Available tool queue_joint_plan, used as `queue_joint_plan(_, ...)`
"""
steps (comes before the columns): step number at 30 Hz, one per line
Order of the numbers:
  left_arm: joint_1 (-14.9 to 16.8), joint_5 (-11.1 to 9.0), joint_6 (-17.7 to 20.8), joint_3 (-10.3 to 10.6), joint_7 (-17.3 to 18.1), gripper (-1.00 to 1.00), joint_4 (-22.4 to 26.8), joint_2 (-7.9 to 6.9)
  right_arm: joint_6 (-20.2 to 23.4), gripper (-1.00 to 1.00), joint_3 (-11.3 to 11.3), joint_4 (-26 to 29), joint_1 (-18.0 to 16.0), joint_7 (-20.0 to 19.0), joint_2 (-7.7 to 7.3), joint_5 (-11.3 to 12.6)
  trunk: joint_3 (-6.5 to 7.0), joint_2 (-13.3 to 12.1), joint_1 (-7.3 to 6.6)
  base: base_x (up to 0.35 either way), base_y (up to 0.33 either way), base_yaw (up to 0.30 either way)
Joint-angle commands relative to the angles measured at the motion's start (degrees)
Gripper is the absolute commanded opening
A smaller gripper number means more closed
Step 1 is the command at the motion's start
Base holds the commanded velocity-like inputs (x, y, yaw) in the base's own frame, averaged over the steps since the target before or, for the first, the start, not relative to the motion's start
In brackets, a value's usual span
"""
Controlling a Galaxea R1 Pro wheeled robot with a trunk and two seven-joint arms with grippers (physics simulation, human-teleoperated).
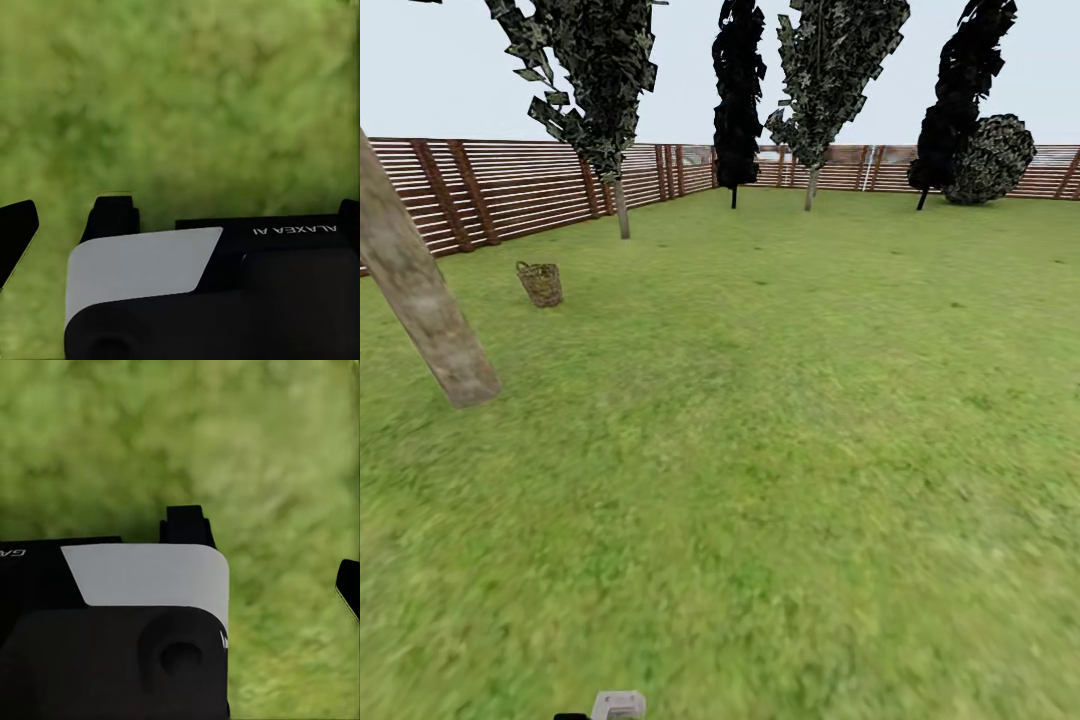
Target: Take the three Easter eggs out of the wicker basket on the lawn in the garden, then place them on the lawn next to a single tree (choose any tree) so that all three eggs are next to the same tree and none are left in the basket.
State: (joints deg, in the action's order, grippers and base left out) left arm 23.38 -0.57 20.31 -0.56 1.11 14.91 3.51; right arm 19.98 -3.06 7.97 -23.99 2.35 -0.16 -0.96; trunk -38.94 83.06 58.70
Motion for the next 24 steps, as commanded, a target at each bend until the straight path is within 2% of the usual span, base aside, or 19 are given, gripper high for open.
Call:
queue_joint_plan(1, 0.0, 0.0, 0.3, -0.1, 0.1, 1.00, 0.1, 0.00, 0.3, 1.00, -0.3, 0.1, 0.0, 0.1, 0.01, -0.1, -0.05, 0.0, 0.03, 0.325, 0.000, 0.000)
queue_joint_plan(15, 0.0, -0.1, 0.3, -0.1, 0.1, 1.00, 0.1, 0.00, 0.2, 1.00, -0.3, 0.1, 0.0, 0.2, -0.22, -0.1, -0.31, 0.0, 0.03, 0.325, 0.000, 0.017)
queue_joint_plan(24, 0.0, -0.1, 0.3, -0.1, 0.1, 1.00, 0.0, 0.00, 0.2, 1.00, -0.3, 0.3, 0.0, 0.3, -0.64, -0.1, -0.71, 0.0, 0.03, 0.325, 0.000, 0.189)
